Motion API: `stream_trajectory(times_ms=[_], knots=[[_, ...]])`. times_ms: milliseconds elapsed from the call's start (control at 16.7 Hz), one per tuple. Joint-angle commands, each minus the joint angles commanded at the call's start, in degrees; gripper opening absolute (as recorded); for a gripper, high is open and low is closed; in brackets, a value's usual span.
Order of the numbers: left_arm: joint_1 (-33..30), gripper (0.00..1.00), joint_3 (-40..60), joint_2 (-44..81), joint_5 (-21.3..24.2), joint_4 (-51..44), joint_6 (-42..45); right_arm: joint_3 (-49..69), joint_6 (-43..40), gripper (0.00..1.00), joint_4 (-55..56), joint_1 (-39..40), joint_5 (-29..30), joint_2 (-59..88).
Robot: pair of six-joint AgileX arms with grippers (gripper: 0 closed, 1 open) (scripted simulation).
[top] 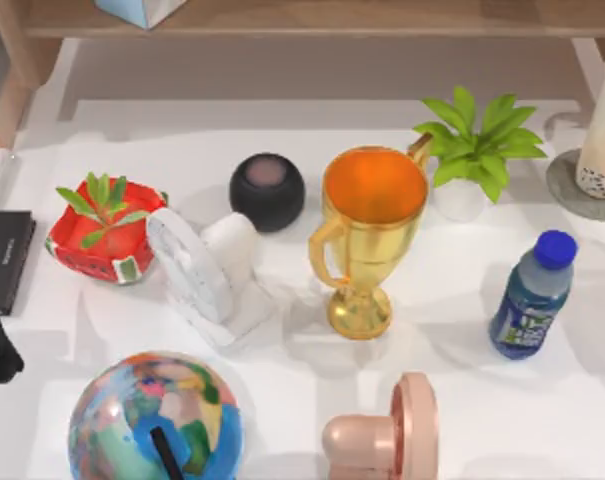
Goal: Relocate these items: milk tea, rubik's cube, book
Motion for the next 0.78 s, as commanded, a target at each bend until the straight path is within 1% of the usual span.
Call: stream_trajectory(times_ms=[360, 780], knots=[[0.0, 1.00, 0.0, 0.0, 0.0, 0.0, 0.0, -0.2, 0.0, 1.00, 0.0, 0.0, 0.0, -0.2], [0.0, 1.00, 0.0, 0.0, 0.0, 0.0, 0.0, -8.7, 0.1, 1.00, 2.1, 1.1, 1.1, -6.6]])
